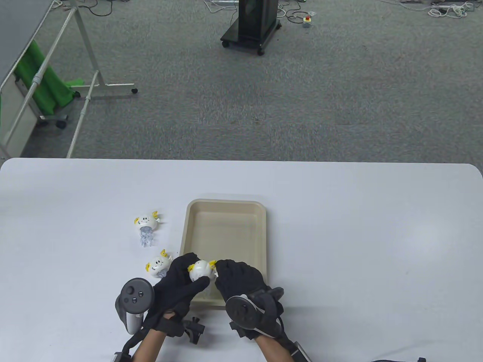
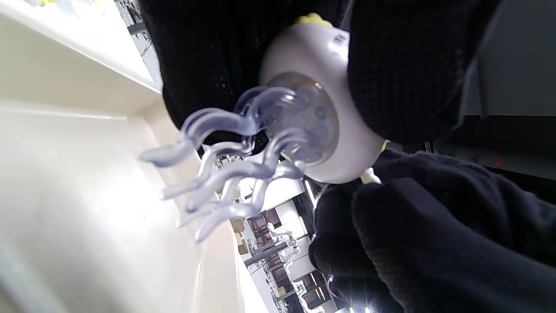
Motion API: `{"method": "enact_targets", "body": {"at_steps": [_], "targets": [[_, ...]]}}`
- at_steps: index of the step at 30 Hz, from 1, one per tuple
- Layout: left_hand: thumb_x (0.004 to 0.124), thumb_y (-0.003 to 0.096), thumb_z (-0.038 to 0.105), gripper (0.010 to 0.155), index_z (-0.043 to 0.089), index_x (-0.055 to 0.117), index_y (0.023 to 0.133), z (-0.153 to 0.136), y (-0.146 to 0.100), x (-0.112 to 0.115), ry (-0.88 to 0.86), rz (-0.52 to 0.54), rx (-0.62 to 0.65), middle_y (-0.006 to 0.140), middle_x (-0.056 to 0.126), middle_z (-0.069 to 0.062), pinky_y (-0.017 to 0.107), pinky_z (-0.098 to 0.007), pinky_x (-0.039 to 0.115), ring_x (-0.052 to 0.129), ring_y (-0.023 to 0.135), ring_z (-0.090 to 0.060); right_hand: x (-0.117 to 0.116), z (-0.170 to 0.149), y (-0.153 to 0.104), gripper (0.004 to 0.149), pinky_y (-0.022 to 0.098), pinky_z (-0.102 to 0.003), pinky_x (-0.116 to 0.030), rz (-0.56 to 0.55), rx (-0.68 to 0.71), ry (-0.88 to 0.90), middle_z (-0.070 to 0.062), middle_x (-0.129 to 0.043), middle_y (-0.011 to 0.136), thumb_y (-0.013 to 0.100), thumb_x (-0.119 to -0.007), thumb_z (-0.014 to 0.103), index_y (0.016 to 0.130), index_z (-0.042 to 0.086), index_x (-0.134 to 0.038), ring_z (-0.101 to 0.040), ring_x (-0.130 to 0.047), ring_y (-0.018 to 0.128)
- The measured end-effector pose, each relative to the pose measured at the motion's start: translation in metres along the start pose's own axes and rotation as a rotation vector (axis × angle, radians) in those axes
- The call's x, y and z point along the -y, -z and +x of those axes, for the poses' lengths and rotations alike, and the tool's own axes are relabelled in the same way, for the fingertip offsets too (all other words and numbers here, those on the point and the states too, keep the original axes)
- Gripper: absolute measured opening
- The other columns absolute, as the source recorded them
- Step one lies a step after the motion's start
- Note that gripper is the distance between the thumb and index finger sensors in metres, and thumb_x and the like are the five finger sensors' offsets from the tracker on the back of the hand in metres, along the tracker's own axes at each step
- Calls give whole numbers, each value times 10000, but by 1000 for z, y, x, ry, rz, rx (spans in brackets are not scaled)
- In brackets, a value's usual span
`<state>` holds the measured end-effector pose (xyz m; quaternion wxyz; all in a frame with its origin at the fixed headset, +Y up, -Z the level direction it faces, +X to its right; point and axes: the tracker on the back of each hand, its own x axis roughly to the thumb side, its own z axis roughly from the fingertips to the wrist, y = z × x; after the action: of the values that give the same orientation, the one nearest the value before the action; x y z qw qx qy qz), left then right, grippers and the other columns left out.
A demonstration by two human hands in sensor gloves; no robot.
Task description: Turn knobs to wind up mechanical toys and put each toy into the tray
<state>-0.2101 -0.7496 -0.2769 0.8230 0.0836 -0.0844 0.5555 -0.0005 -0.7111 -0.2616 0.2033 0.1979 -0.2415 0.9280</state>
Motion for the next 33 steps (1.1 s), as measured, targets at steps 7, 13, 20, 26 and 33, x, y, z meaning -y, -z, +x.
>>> {"method": "enact_targets", "body": {"at_steps": [7, 13, 20, 26, 33], "targets": [[928, 347, 473, 762, 178, 701, 1012, 1, 0, 0, -3, -7, -3, 936, 879, -70, 509, -329, 1009, 1092, 719, -278, 2, -7, 4, 456, 548, -458, -779, 12, -26, 89, -85, -897, 782, 408, -813, 320, 823, 137, -772, -287, -931, 626], [929, 345, 469, 761, 176, 704, 1011, 2, 0, 1, 20, -19, 18, 934, 882, -72, 507, -334, 1010, 1092, 717, -285, 0, -22, 10, 416, 478, -457, -810, 95, -127, 280, -86, -948, 701, 423, -784, 361, 783, 162, -845, -284, -962, 538], [932, 346, 465, 760, 188, 698, 1014, 6, 1, 5, 58, -40, 47, 944, 874, -69, 521, -333, 1007, 1088, 733, -278, -17, -52, 9, 413, 251, -437, -842, 206, -538, 752, -112, -1003, 440, 423, -793, 398, 615, 51, -907, -253, -987, 265], [933, 348, 466, 759, 194, 696, 1015, 7, 1, 7, 78, -52, 57, 947, 873, -65, 526, -331, 1006, 1084, 741, -275, -31, -62, 1, 393, 131, -393, -850, 265, -805, 973, -80, -1000, 302, 422, -786, 398, 518, 35, -900, -195, -972, 127], [935, 346, 467, 758, 188, 703, 1012, 5, 1, 6, 90, -37, 45, 939, 880, -71, 516, -333, 1007, 1088, 729, -278, -29, -61, 2, 416, 220, -427, -846, 289, -679, 885, -92, -1001, 414, 430, -783, 423, 596, 56, -888, -241, -989, 236]]}}
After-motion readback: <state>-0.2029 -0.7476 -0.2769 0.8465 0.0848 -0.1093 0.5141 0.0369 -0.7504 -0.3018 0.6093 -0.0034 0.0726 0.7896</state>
